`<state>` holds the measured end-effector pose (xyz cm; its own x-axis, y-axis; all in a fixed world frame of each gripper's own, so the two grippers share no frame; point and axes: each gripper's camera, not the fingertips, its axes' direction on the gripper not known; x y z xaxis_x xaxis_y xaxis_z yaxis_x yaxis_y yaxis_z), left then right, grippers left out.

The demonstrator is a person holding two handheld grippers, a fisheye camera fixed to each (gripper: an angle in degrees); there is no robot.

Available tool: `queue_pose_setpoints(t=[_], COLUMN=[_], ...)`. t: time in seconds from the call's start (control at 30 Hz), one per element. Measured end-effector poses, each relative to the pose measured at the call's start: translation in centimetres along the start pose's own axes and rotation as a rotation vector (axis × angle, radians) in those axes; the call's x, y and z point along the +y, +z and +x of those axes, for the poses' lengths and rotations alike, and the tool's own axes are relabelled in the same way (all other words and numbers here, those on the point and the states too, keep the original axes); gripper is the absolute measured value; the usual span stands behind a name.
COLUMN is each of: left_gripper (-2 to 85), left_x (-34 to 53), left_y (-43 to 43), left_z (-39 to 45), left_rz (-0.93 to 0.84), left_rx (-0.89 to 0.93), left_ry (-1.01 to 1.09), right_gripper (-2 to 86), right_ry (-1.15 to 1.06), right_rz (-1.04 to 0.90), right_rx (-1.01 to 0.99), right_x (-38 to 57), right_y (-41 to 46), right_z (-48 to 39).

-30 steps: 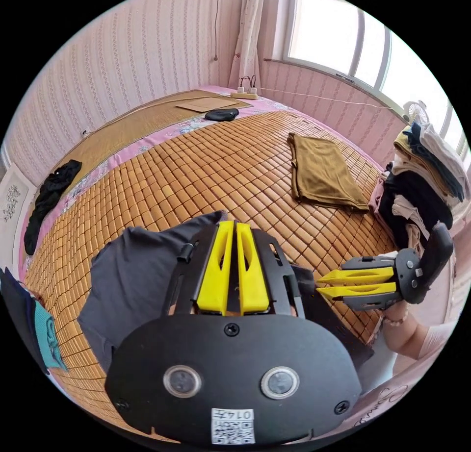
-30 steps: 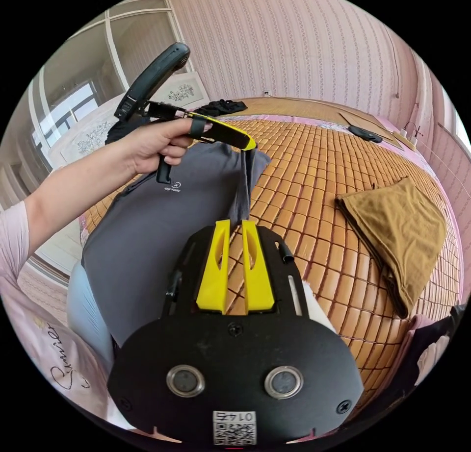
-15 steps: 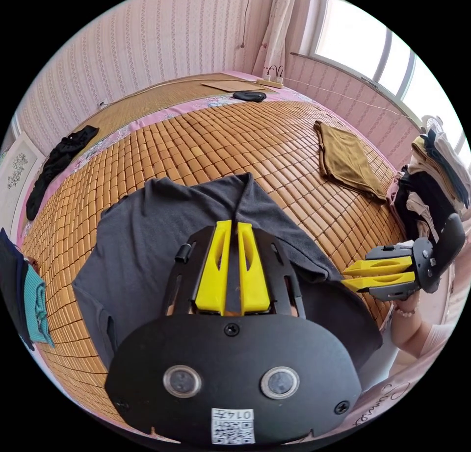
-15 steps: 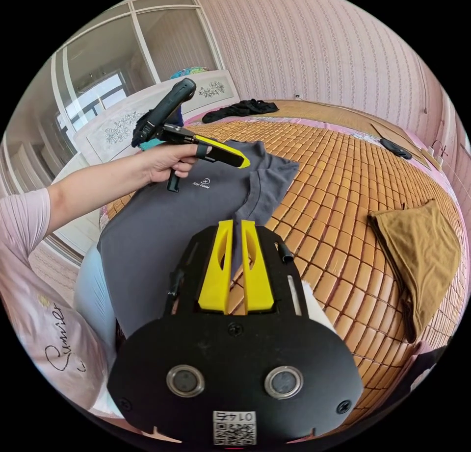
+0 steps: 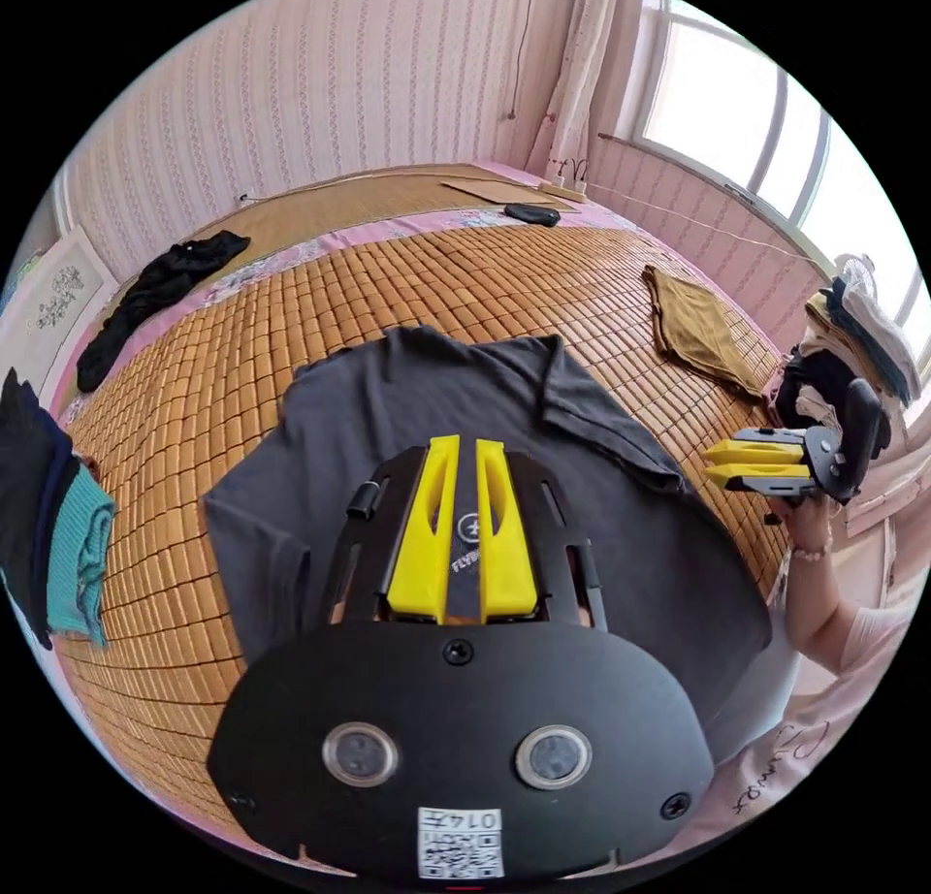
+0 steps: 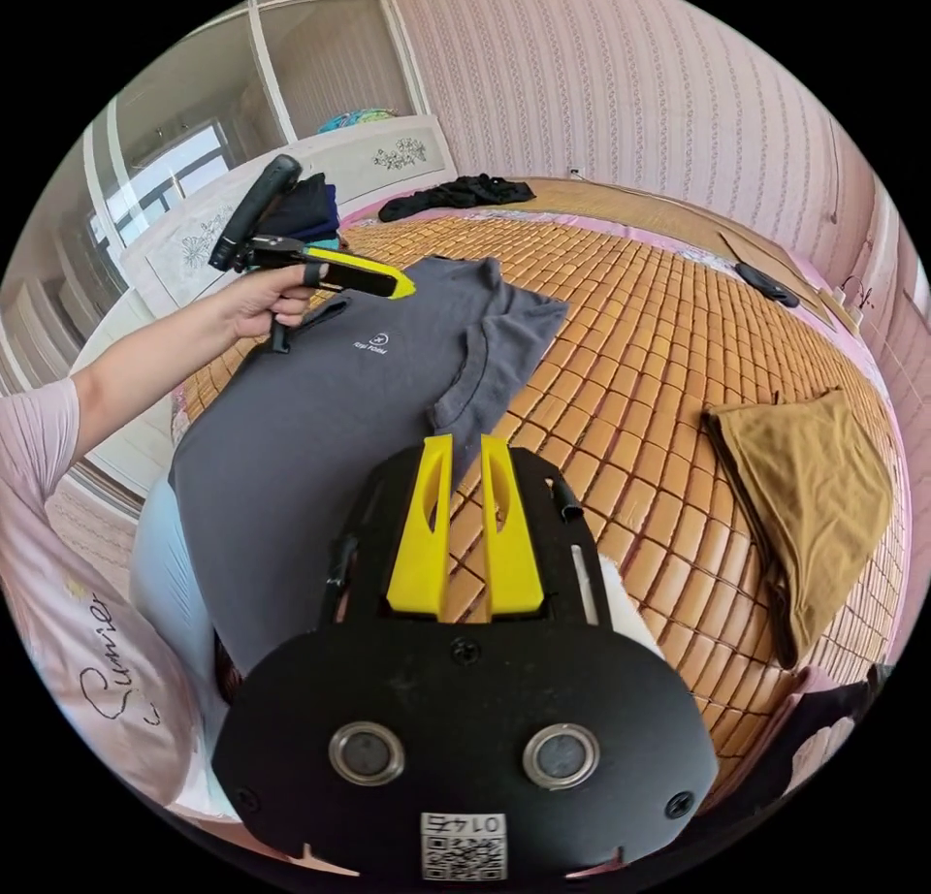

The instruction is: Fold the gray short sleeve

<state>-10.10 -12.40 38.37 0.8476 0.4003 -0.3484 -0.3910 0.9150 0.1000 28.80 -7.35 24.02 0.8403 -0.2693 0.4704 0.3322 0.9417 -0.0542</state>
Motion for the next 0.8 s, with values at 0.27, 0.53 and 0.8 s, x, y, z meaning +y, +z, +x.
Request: queue_pose_setpoints(t=[0.27,0.53,0.8], left_gripper=[5.5,8.1,1.3], left_x=[7.9,7.0,5.4], left_y=[-5.3,-1.1,0.0], left_z=[-16.6,-20.2,-19.0], left_rz=[0.058,0.018,-0.061], left_rx=[-0.106,-0.008,-0.045], left_ry=[-0.303,-0.339,-0.225], right_gripper=[8.5,11.2,5.9], right_ry=[0.004,0.279,0.263], right_rz=[0.009,-0.12,-0.112], right_rx=[0.131,-0.123,-0.137], right_x=[-7.6,-15.7,-17.0], right_y=[2.7,10.1,10.4], right_z=[1.6,8.5,8.2])
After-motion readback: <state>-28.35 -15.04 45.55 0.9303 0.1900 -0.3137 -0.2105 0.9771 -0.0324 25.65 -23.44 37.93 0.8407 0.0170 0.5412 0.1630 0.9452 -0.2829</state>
